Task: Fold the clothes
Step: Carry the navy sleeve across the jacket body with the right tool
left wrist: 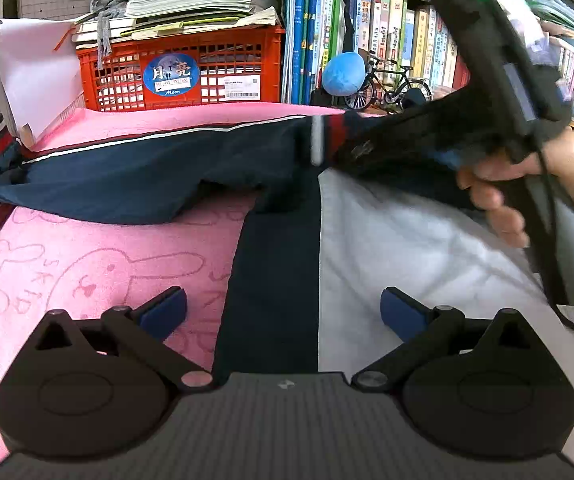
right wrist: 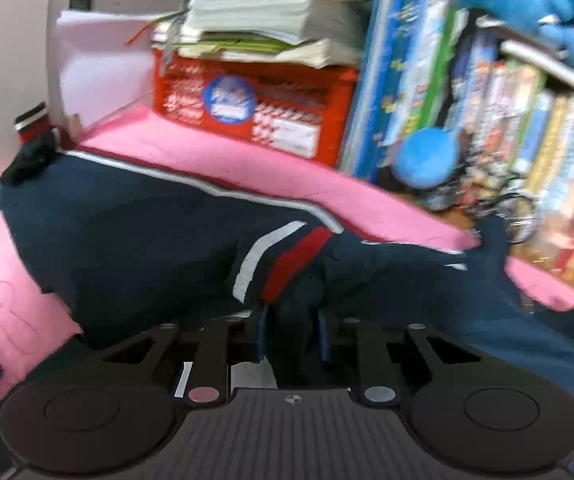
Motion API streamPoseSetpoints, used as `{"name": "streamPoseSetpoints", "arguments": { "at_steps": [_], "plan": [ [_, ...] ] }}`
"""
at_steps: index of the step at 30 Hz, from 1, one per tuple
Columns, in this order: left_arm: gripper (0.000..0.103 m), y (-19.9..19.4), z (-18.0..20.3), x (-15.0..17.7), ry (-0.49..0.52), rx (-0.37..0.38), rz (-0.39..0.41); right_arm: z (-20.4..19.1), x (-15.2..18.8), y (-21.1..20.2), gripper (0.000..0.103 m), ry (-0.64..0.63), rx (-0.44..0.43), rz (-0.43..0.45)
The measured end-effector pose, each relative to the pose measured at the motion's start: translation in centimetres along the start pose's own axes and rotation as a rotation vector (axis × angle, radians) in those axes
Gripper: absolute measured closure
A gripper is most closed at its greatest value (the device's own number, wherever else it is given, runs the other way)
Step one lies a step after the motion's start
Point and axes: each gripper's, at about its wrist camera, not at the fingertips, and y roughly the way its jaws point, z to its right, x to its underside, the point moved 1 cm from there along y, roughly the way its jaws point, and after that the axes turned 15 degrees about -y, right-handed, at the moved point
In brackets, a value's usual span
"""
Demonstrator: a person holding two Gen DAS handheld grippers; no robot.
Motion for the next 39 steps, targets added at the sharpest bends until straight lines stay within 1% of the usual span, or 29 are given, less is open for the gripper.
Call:
{"name": "streamPoseSetpoints", "arguments": {
  "at_steps": [2, 3, 4, 5, 6, 7, 9, 10, 11, 12, 13, 15, 17, 18, 20, 21, 22, 24, 27, 28, 30, 32, 33, 34, 35, 36, 38, 39],
  "plan": [
    [0.0, 0.0, -0.1, -0.9, -0.002, -0.026, -0.017, 0.2, 0.0, 0.2, 0.073, 0.013, -0.015, -0.011],
    [0.0, 0.0, -0.2, -1.5, -0.002, -0.043, -0.019, 0.8, 0.3, -0.5, 0.068, 0.052, -0.03, -0.001],
    [0.0, -0.2, -0.2, -2.4, -0.001, -0.051, 0.009, 1.4, 0.6, -1.2, 0.059, 0.09, -0.046, 0.01],
    [0.0, -0.5, -0.2, -3.4, -0.003, -0.051, 0.042, 2.3, 1.3, -2.4, 0.053, 0.14, -0.067, 0.032],
    [0.0, -0.7, -0.1, -4.5, -0.005, -0.051, 0.074, 3.1, 2.0, -3.6, 0.042, 0.189, -0.087, 0.054],
    [0.0, -0.7, 0.2, -5.8, -0.012, -0.042, 0.095, 4.1, 3.0, -5.1, 0.036, 0.234, -0.089, 0.077],
    [0.0, -0.1, 1.2, -8.3, -0.03, 0.001, 0.143, 6.1, 5.1, -8.2, 0.034, 0.323, -0.093, 0.123],
    [0.0, 0.5, 1.9, -9.4, -0.036, 0.016, 0.16, 7.0, 6.4, -9.9, 0.033, 0.353, -0.077, 0.124],
    [0.0, 1.5, 2.8, -10.2, -0.04, 0.015, 0.166, 7.7, 7.5, -11.3, 0.032, 0.375, -0.058, 0.121],
    [0.0, 2.8, 3.9, -11.0, -0.035, 0.004, 0.162, 8.3, 8.7, -12.6, 0.029, 0.401, -0.039, 0.111],
    [0.0, 4.1, 4.7, -11.4, -0.026, -0.015, 0.15, 9.0, 10.2, -14.0, 0.029, 0.423, -0.015, 0.092],
    [0.0, 7.2, 6.3, -11.3, 0.017, -0.084, 0.1, 10.0, 13.2, -16.3, 0.029, 0.448, 0.046, 0.057],
    [0.0, 10.0, 7.2, -10.2, 0.081, -0.179, 0.055, 10.8, 15.9, -17.6, 0.029, 0.449, 0.134, 0.004],
    [0.0, 10.7, 7.3, -9.4, 0.111, -0.212, 0.059, 11.4, 17.3, -18.0, 0.029, 0.44, 0.197, -0.031],
    [0.0, 11.0, 7.3, -8.4, 0.145, -0.236, 0.095, 12.8, 19.9, -18.6, 0.031, 0.429, 0.325, -0.1],
    [0.0, 11.0, 7.4, -8.0, 0.158, -0.245, 0.112, 13.4, 20.8, -19.0, 0.03, 0.433, 0.377, -0.128],
    [0.0, 11.1, 7.5, -7.7, 0.172, -0.254, 0.129, 13.9, 21.6, -19.0, 0.026, 0.425, 0.463, -0.17],
    [0.0, 11.2, 8.1, -7.3, 0.216, -0.28, 0.159, 14.4, 22.7, -19.5, 0.021, 0.419, 0.516, -0.182],
    [0.0, 11.2, 8.8, -7.1, 0.248, -0.307, 0.175, 13.7, 22.6, -20.2, 0.021, 0.402, 0.499, -0.152],
    [0.0, 11.3, 8.8, -7.2, 0.242, -0.304, 0.172, 12.9, 22.1, -20.2, 0.021, 0.357, 0.468, -0.135],
    [0.0, 11.4, 8.4, -7.3, 0.212, -0.283, 0.157, 11.6, 21.2, -19.2, 0.021, 0.275, 0.423, -0.129],
    [0.0, 11.5, 7.7, -7.5, 0.171, -0.255, 0.137, 11.2, 20.7, -17.8, 0.021, 0.203, 0.467, -0.185],
    [0.0, 11.6, 7.3, -7.6, 0.15, -0.24, 0.126, 11.5, 21.0, -17.2, 0.021, 0.177, 0.526, -0.22],
    [0.0, 11.6, 7.0, -7.7, 0.132, -0.226, 0.117, 12.5, 21.9, -17.0, 0.016, 0.179, 0.606, -0.241],
    [0.0, 11.6, 6.7, -7.8, 0.114, -0.212, 0.108, 13.9, 23.1, -17.2, 0.011, 0.236, 0.634, -0.265],
    [0.0, 11.7, 6.5, -7.9, 0.101, -0.203, 0.101, 15.4, 24.2, -17.9, 0.009, 0.343, 0.607, -0.264],
    [0.0, 11.7, 6.2, -7.9, 0.079, -0.186, 0.089, 16.7, 25.0, -19.6, 0.013, 0.469, 0.509, -0.249],
    [0.0, 11.7, 6.0, -8.0, 0.068, -0.177, 0.084, 16.6, 24.8, -20.6, 0.015, 0.468, 0.471, -0.229]
  ]
}}
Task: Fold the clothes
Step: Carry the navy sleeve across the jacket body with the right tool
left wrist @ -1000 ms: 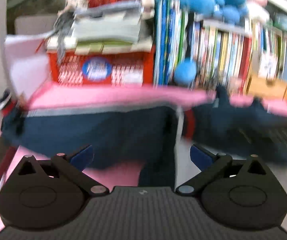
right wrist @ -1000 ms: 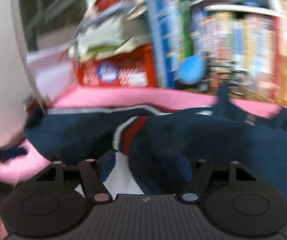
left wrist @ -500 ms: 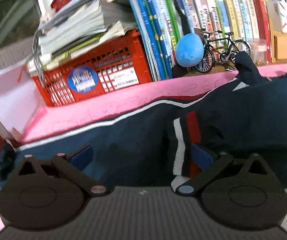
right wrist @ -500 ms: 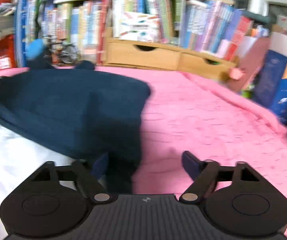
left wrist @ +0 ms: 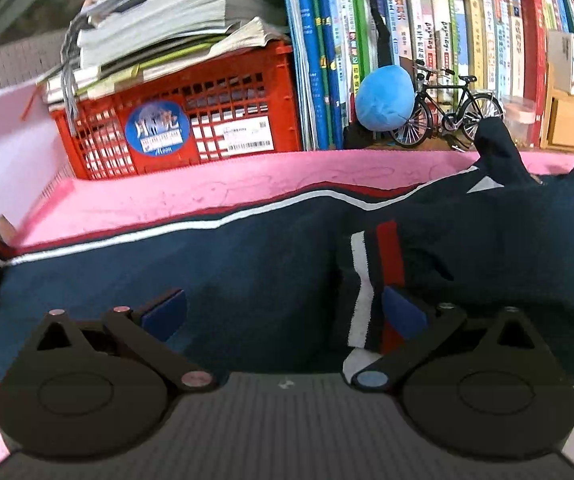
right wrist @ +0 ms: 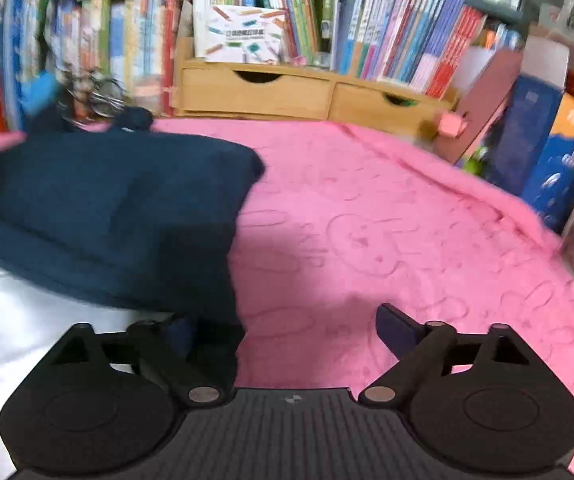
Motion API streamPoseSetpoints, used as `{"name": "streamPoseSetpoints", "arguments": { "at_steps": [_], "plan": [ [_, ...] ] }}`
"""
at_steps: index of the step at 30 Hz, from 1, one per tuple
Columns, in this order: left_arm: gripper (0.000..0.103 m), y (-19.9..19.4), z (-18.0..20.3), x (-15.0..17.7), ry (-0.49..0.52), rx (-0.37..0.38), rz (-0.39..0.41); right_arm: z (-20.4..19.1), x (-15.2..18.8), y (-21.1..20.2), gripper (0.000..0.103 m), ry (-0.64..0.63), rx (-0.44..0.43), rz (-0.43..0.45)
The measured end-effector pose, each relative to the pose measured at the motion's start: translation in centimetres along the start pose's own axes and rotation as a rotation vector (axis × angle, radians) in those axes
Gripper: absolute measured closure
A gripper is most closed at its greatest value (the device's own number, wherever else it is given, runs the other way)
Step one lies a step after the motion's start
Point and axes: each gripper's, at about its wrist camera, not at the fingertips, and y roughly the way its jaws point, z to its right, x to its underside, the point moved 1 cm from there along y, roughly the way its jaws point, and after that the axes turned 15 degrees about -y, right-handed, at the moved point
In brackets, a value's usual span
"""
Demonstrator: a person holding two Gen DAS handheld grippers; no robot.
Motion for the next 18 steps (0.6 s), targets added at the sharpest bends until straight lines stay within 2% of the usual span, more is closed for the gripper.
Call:
{"name": "streamPoseSetpoints", "arguments": {
  "at_steps": [2, 5, 7, 8, 9, 10, 11, 12, 14, 15, 16, 17, 18],
  "plan": [
    [0.0, 0.1, -0.2, 0.0, -0.016, 0.012, -0.009, -0.2, -0.7, -2.5, 0.015, -0.031, -0.068, 0.061],
    [0.0, 0.0, -0.2, -0.1, -0.019, 0.014, -0.011, -0.5, -3.7, -3.9, 0.017, 0.029, -0.154, 0.155],
    [0.0, 0.0, -0.1, -0.1, -0.016, 0.011, -0.008, -0.8, -6.1, -2.4, 0.036, 0.147, -0.338, 0.189],
    [0.0, 0.1, 0.0, -0.1, -0.016, 0.01, -0.008, -1.1, -7.3, -1.2, 0.041, 0.213, -0.445, 0.188],
    [0.0, 0.1, -0.1, -0.1, -0.018, 0.012, -0.01, -1.5, -8.0, 0.2, 0.047, 0.248, -0.501, 0.17],
    [0.0, 0.1, -0.1, -0.2, -0.023, 0.016, -0.013, -2.3, -8.8, 2.1, 0.048, 0.264, -0.513, 0.139],
    [0.0, 0.1, -0.2, -0.2, -0.029, 0.02, -0.016, -2.9, -9.2, 3.6, 0.049, 0.258, -0.472, 0.111],
    [0.0, 0.2, -0.3, -0.2, -0.034, 0.024, -0.019, -3.1, -9.7, 5.5, 0.054, 0.243, -0.392, 0.07],
    [0.0, 0.3, -0.4, -0.3, -0.044, 0.033, -0.027, -2.6, -10.1, 9.7, 0.074, 0.213, -0.227, -0.017],
    [0.0, 0.3, -0.4, -0.3, -0.047, 0.039, -0.03, -1.9, -10.1, 11.1, 0.091, 0.204, -0.165, -0.005],
    [0.0, 0.3, -0.4, -0.3, -0.047, 0.043, -0.033, -1.3, -10.2, 11.9, 0.098, 0.203, -0.124, -0.003],
    [0.0, 0.3, -0.4, -0.3, -0.048, 0.044, -0.033, -0.8, -10.4, 12.6, 0.098, 0.203, -0.085, -0.002],
    [0.0, 0.3, -0.4, -0.3, -0.048, 0.044, -0.033, -0.4, -10.8, 12.8, 0.095, 0.234, -0.09, -0.015]
  ]
}}
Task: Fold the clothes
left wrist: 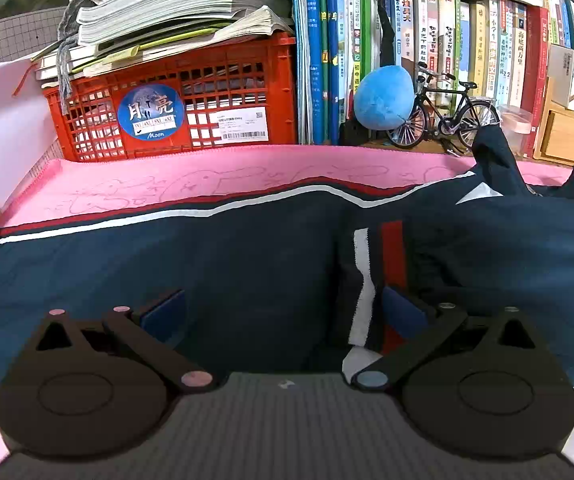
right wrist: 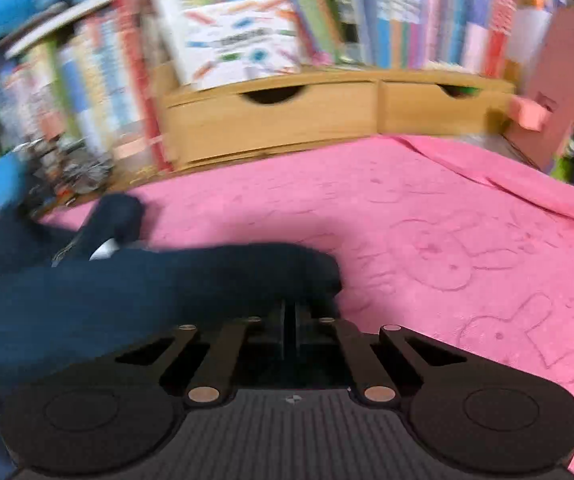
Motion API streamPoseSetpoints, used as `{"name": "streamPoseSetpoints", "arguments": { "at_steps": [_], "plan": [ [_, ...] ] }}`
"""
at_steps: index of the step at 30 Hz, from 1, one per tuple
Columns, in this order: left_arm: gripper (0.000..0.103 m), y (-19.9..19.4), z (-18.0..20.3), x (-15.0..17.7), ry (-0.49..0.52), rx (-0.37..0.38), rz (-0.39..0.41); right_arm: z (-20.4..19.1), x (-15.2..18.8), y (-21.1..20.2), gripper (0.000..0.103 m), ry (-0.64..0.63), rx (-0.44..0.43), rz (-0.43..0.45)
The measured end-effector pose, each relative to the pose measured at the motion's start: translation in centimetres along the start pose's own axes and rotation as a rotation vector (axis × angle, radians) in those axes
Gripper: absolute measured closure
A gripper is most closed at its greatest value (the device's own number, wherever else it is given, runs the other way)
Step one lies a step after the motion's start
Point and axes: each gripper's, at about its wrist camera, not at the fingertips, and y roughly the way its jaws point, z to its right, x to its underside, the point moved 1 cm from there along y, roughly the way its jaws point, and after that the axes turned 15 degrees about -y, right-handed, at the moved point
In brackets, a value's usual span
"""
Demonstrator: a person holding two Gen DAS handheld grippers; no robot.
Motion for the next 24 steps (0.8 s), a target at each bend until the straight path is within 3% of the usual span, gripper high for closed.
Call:
{"name": "streamPoseSetpoints", "arguments": {
  "at_steps": [2, 4, 5, 7, 9, 14, 16, 19, 24],
  "plan": [
    [0.0, 0.0, 0.1, 0.0, 0.002, -0.003, 0.002, -0.8, -0.6, -1.0, 0.084, -0.026, 0.023, 0.025],
    [0.0, 0.0, 0.2, 0.0, 0.006, -0.006, 0.005, -3.0, -0.1, -2.9, 0.058, -0.152, 0.058, 0.088],
    [0.0, -0.1, 0.2, 0.0, 0.008, -0.008, 0.006, -3.7, -0.1, -3.0, 0.056, -0.19, 0.043, 0.092],
    [0.0, -0.1, 0.2, 0.0, 0.009, -0.008, 0.007, -4.9, 0.2, -2.5, 0.056, -0.229, -0.006, 0.068],
    [0.0, -0.1, 0.2, 0.0, 0.008, -0.007, 0.006, -4.9, 0.2, -0.4, 0.056, -0.223, 0.018, 0.023],
    [0.0, 0.0, 0.1, -0.1, 0.005, -0.001, 0.002, -0.8, -2.1, 2.8, 0.055, -0.067, -0.017, 0.026],
    [0.0, 0.0, 0.1, -0.1, -0.001, 0.002, -0.002, -0.8, -3.3, 1.9, 0.054, -0.041, 0.014, 0.019],
    [0.0, -0.1, 0.1, -0.1, 0.001, 0.002, -0.001, -2.3, -2.5, -1.6, 0.054, -0.129, 0.002, 0.046],
    [0.0, -0.1, 0.2, -0.2, 0.002, 0.0, 0.001, -3.5, 4.1, -7.0, 0.054, -0.27, -0.063, -0.022]
  ]
}}
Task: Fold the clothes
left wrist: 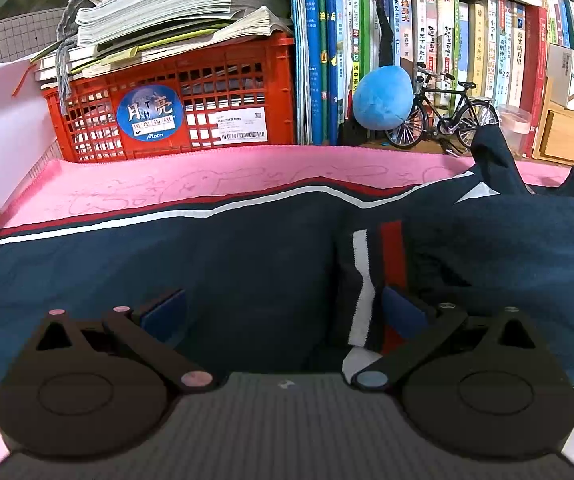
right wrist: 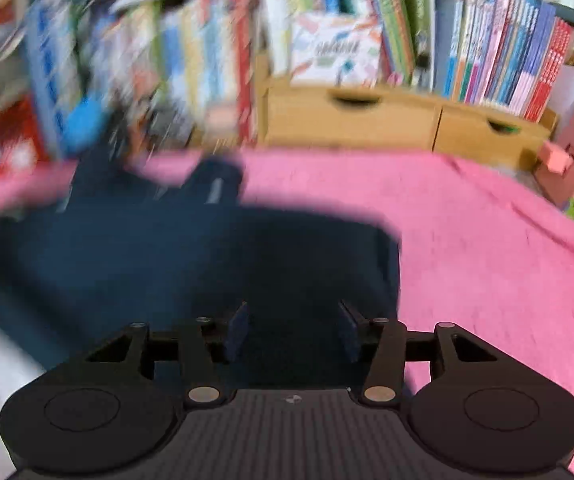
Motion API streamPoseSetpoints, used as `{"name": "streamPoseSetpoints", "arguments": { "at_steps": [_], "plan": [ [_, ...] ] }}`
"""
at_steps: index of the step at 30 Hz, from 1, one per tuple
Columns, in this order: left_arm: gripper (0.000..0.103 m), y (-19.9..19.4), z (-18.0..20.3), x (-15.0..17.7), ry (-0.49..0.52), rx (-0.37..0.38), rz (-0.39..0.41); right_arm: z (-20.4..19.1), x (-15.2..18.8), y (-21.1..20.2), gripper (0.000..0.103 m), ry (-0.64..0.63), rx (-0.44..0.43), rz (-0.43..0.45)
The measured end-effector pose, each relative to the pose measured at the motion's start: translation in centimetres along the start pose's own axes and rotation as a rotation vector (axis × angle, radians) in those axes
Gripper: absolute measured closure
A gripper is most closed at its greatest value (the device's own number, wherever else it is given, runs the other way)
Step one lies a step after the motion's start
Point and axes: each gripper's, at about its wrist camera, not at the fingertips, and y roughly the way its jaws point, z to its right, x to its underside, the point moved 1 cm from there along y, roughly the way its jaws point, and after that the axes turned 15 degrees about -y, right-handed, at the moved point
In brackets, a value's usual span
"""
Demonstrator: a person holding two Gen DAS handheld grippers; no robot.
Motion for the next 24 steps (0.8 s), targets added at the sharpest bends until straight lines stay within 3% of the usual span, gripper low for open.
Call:
{"name": "streamPoseSetpoints", "arguments": {
  "at_steps": [2, 5, 9, 10, 15, 17, 19, 20, 24],
  "plan": [
    [0.0, 0.0, 0.1, 0.0, 0.004, -0.001, 0.002, 0.1, 2.6, -0.9, 0.053, -0.09, 0.035, -0.015],
    [0.0, 0.0, 0.1, 0.0, 0.004, -0.001, 0.002, 1.7, 3.0, -2.5, 0.053, 0.009, 0.05, -0.032],
    [0.0, 0.0, 0.1, 0.0, 0.004, 0.0, 0.002, 1.5, 3.8, -2.9, 0.042, -0.038, 0.109, -0.091],
    [0.0, 0.0, 0.1, 0.0, 0.006, -0.001, 0.003, 1.7, 4.4, -2.7, 0.034, -0.031, 0.122, -0.072],
    [0.0, 0.0, 0.0, -0.1, 0.004, 0.002, 0.002, 3.4, 4.4, -2.6, 0.031, 0.147, 0.076, -0.128],
    [0.0, 0.0, -0.1, -0.1, -0.002, 0.007, -0.002, 2.2, 3.8, -2.8, 0.023, 0.087, 0.102, -0.167],
    [0.0, 0.1, -0.2, -0.1, -0.012, 0.015, -0.007, 1.0, 3.0, -3.1, 0.004, 0.025, 0.116, -0.184],
    [0.0, 0.1, -0.3, -0.1, -0.015, 0.017, -0.008, 0.4, 2.7, -3.3, 0.0, -0.002, 0.121, -0.18],
    [0.0, -0.2, -0.2, -0.1, -0.002, 0.009, 0.002, -2.8, 2.6, -2.7, 0.0, -0.164, 0.242, -0.142]
  ]
}}
